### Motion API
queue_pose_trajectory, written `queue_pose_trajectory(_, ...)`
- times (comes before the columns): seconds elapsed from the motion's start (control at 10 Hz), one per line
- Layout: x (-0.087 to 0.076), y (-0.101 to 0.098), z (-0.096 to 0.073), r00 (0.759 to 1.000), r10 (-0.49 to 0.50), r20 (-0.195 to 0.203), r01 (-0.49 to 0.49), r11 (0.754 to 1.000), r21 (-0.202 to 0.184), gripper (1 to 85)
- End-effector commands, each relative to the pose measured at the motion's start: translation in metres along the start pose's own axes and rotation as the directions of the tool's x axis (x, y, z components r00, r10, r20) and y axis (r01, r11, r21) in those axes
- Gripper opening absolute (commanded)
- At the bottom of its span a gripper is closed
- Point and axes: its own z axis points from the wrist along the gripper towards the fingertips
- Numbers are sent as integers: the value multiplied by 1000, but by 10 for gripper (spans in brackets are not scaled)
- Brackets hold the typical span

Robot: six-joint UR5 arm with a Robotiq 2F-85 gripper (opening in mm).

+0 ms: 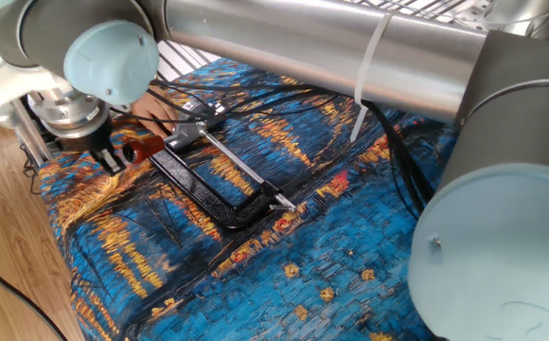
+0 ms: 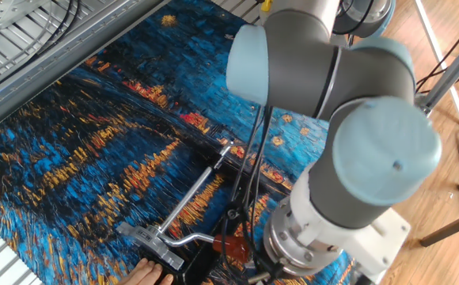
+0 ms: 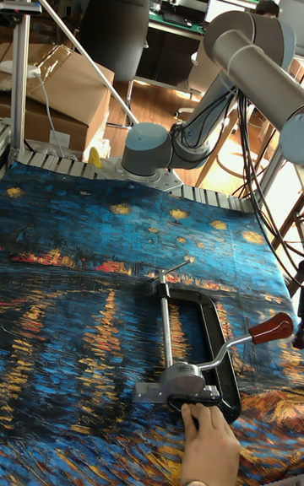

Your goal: Pull up the lever

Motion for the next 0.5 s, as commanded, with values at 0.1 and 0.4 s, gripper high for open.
queue_pose_trajectory(0.1, 12, 24, 15, 998, -8, -60, 6, 999, -47, 147)
queue_pose_trajectory(0.4, 26, 24, 17, 994, -29, -104, 25, 999, -45, 157)
